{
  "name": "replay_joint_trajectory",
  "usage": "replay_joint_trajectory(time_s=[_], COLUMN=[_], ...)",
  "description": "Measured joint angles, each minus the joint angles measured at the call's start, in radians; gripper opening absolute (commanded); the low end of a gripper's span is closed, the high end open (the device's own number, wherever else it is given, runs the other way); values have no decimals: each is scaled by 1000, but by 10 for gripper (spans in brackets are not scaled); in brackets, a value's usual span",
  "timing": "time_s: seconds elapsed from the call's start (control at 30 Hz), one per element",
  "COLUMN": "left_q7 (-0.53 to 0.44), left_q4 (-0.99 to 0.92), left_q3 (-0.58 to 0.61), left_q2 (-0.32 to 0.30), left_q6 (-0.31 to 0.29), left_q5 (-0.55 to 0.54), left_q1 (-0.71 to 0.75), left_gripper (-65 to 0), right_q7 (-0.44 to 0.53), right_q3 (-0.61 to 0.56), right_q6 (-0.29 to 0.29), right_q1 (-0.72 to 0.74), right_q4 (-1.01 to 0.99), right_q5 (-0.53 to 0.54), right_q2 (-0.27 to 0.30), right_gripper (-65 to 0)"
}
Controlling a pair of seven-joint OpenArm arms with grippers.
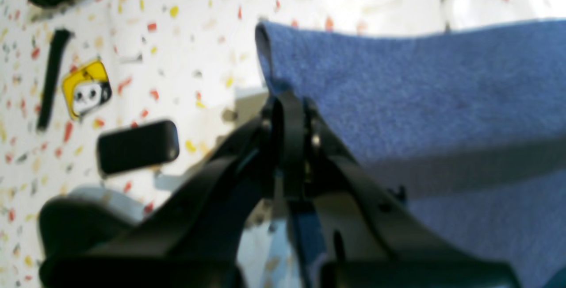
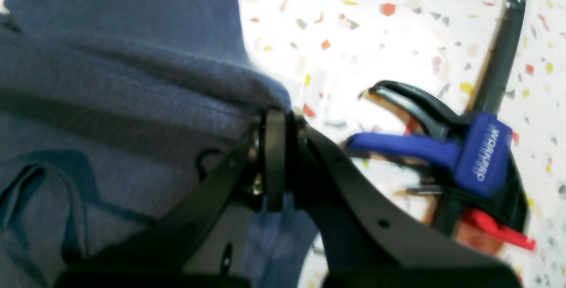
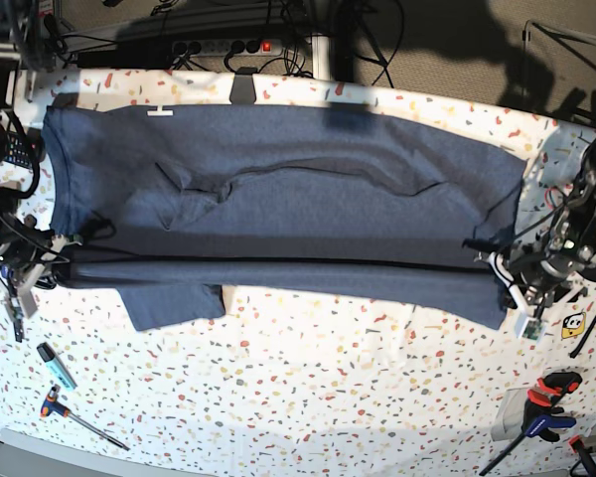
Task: Fold the T-shirt properly
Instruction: 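Fold the grasped side edges with both grippers over toward the collar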
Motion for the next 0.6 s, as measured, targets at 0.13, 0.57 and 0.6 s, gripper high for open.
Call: replay_joint_trajectory(time_s=[0.13,0.57,0.6], left_q7=[16,71,71], left_q4=[82,238,238], left_q3=[-85,-382,-389], left_q2=[-1,7,18], left_q6=[4,-158,-159], left_q5=[-15,-90,-90], left_q1=[80,380,391], left_gripper=[-650,-650,-650], right_q7=[-4,-16,-18], right_q3=[125,394,401], right_q6=[0,16,27], right_q1=[-138,-426,-434], right_q4=[140,396,397], right_q5=[0,-3,-3], right_q2=[-20,-185,-192], right_gripper=[-650,-650,-650])
